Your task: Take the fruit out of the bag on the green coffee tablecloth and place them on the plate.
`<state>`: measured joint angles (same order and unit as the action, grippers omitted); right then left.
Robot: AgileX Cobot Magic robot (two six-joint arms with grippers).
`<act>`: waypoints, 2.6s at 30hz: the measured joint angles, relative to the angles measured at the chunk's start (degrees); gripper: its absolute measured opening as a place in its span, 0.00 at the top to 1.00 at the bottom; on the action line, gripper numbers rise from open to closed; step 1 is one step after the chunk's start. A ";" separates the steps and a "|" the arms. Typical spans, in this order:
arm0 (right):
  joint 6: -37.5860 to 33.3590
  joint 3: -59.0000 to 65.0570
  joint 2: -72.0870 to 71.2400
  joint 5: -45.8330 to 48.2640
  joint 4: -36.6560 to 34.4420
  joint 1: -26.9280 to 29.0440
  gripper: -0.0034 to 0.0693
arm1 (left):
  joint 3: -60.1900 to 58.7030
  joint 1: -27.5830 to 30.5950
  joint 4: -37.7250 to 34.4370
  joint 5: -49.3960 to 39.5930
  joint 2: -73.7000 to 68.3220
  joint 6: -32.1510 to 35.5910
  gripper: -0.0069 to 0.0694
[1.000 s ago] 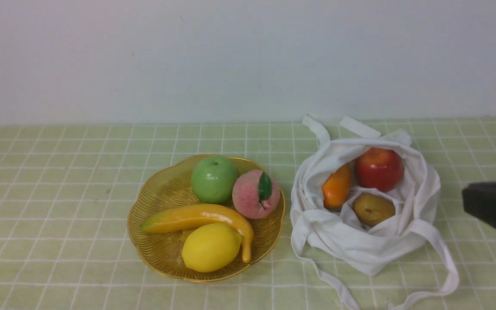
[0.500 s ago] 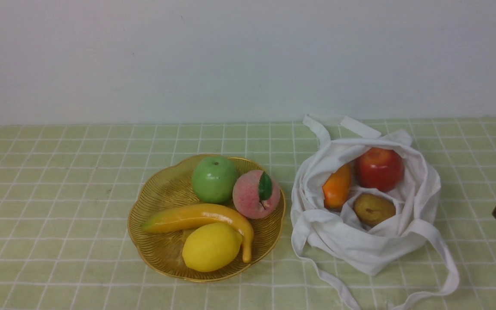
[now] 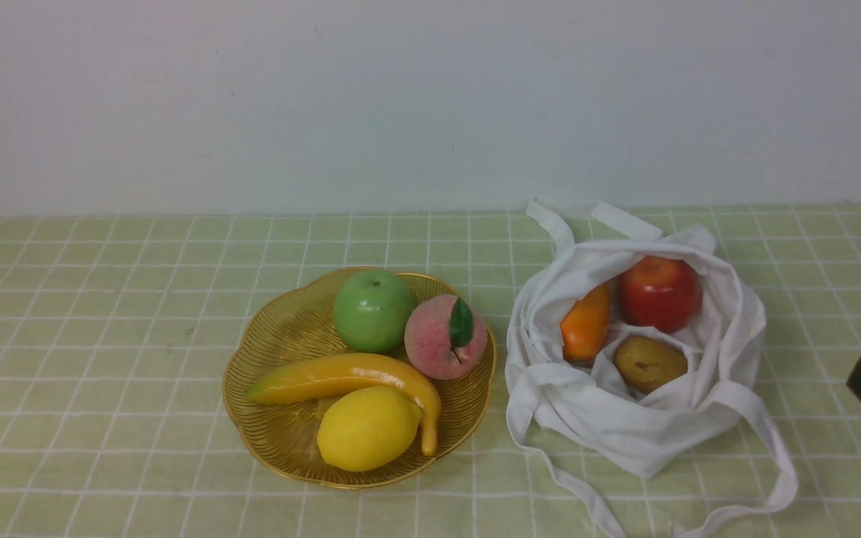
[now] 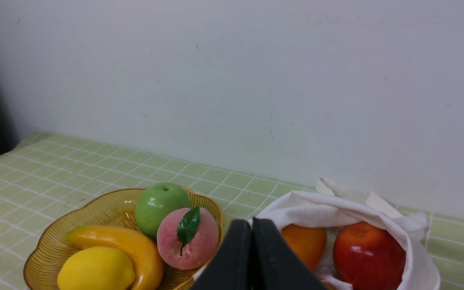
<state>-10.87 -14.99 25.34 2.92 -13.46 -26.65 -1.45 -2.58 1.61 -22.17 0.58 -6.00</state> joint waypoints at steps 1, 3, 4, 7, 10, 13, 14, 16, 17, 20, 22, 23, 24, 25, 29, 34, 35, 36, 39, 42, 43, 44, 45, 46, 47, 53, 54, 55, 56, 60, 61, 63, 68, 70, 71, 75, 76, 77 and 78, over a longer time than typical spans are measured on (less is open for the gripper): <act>0.00 0.00 0.00 0.07 0.00 0.00 0.97 | 0.00 0.00 0.00 0.00 0.00 0.00 0.92; 0.00 0.00 0.00 0.18 0.00 0.00 0.97 | 0.00 0.00 0.00 0.00 0.00 0.00 0.92; 0.00 0.11 0.00 0.18 0.00 0.00 0.97 | 0.00 0.00 0.00 0.00 0.00 0.00 0.92; 0.00 1.14 -2.03 0.45 0.79 0.60 0.97 | 0.00 0.00 0.00 0.00 0.00 0.00 0.92; 0.00 3.22 -5.22 0.69 2.36 2.88 0.97 | 0.00 0.00 0.00 0.00 0.00 0.00 0.92; 0.50 7.42 -10.90 3.91 4.50 9.04 0.97 | 0.00 0.00 0.00 0.00 0.00 0.00 0.92; 0.69 8.29 -12.09 4.41 4.77 10.36 0.97 | 0.00 0.00 0.00 0.00 0.00 0.00 0.92; 1.23 10.81 -15.79 7.18 5.79 14.21 0.97 | 0.00 0.00 0.00 0.00 0.00 0.00 0.92; 1.31 12.95 -19.05 9.22 6.11 17.34 0.97 | 0.00 0.00 0.00 0.00 0.00 0.00 0.92; 1.36 15.95 -23.96 12.20 6.35 21.55 0.97 | 0.00 0.00 0.00 0.00 0.00 0.00 0.92; 1.50 16.53 -25.25 13.64 6.40 22.96 0.97 | 0.00 0.00 0.00 0.00 0.00 0.00 0.92; 1.80 16.68 -25.74 14.93 6.46 23.94 0.97 | 0.00 0.00 0.00 0.00 0.00 0.00 0.92; 1.80 16.68 -25.74 15.21 6.46 24.04 0.97 | 0.00 0.00 0.00 0.00 0.00 0.00 0.92; 2.62 16.61 -25.81 16.85 6.92 24.59 0.97 | 0.00 0.00 0.00 0.00 0.00 0.00 0.92; 4.46 16.45 -25.81 18.24 7.44 24.91 0.97 | 0.00 0.00 0.00 0.00 0.00 0.00 0.92; 6.42 16.45 -25.81 18.31 7.44 24.91 0.97 | 0.00 0.00 0.00 0.00 0.00 0.00 0.92; 6.46 16.45 -25.81 18.31 7.44 24.91 0.97 | 0.00 0.00 0.00 0.00 0.00 0.00 0.92; 6.54 16.45 -25.81 18.31 7.44 24.91 0.97 | 0.00 0.00 0.00 0.00 0.00 0.00 0.92; 6.65 16.45 -25.81 18.31 7.44 24.91 0.97 | 0.00 0.00 0.00 0.00 0.00 0.00 0.92; 6.65 16.45 -25.81 18.31 7.44 24.91 0.97 | 0.00 0.00 0.00 0.00 0.00 0.00 0.92; 6.65 16.45 -25.81 18.31 7.44 24.91 0.97 | 0.00 0.00 0.00 0.00 0.00 0.00 0.92; 6.65 16.45 -25.81 18.31 7.44 24.91 0.97 | 0.00 0.00 0.00 0.00 0.00 0.00 0.92; 6.70 16.45 -25.81 18.31 7.44 24.91 0.97 | 0.00 0.00 0.00 0.00 0.00 0.00 0.92; 6.70 16.45 -25.81 18.35 7.44 24.91 0.97 | 0.00 0.00 0.00 0.00 0.00 0.00 0.92; 6.76 16.45 -25.81 18.35 7.44 24.91 0.97 | 0.00 0.00 0.00 0.00 0.00 0.00 0.92; 6.80 16.45 -25.81 18.35 7.44 24.91 0.97 | 0.00 0.00 0.00 0.00 0.00 0.00 0.92; 6.80 16.45 -25.81 18.35 7.44 24.91 0.97 | 0.00 0.00 0.00 0.00 0.00 0.00 0.92; 6.80 16.45 -25.81 18.35 7.44 24.91 0.97 | 0.00 0.00 0.00 0.00 0.00 0.00 0.92; 6.80 16.45 -25.81 18.35 7.44 24.91 0.97 | 0.00 0.00 0.00 0.00 0.00 0.00 0.92; 6.80 16.45 -25.81 18.35 7.44 24.91 0.97 | 0.00 0.00 0.00 0.00 0.00 0.00 0.92; 6.80 16.45 -25.81 18.35 7.44 24.91 0.97 | 0.00 0.00 0.00 0.00 0.00 0.00 0.92; 6.80 16.45 -25.81 18.35 7.44 24.91 0.97 | 0.00 0.00 0.00 0.00 0.00 0.00 0.92; 6.80 16.45 -25.81 18.35 7.44 24.91 0.97 | 0.00 0.00 0.00 0.00 0.00 0.00 0.92; 6.80 16.45 -25.81 18.35 7.44 24.91 0.97 | 0.00 0.00 0.00 0.00 0.00 0.00 0.92; 6.80 16.45 -25.81 18.35 7.44 24.91 0.97 | 0.00 0.00 0.00 0.00 0.00 0.00 0.92; 6.80 16.45 -25.81 18.35 7.44 24.91 0.97 | 0.00 0.00 0.00 0.00 0.00 0.00 0.92; 6.80 16.45 -25.81 18.35 7.44 24.91 0.97 | 0.00 0.00 0.00 0.00 0.00 0.00 0.92; 6.80 16.45 -25.81 18.35 7.44 24.91 0.97 | 0.00 0.00 0.00 0.00 0.00 0.00 0.92; 6.80 16.45 -25.81 18.35 7.44 24.91 0.97 | 0.00 0.00 0.00 0.00 0.00 0.00 0.92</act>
<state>-4.07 1.46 -0.47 21.26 -6.03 -1.74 -1.45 -2.58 1.61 -22.17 0.58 -6.00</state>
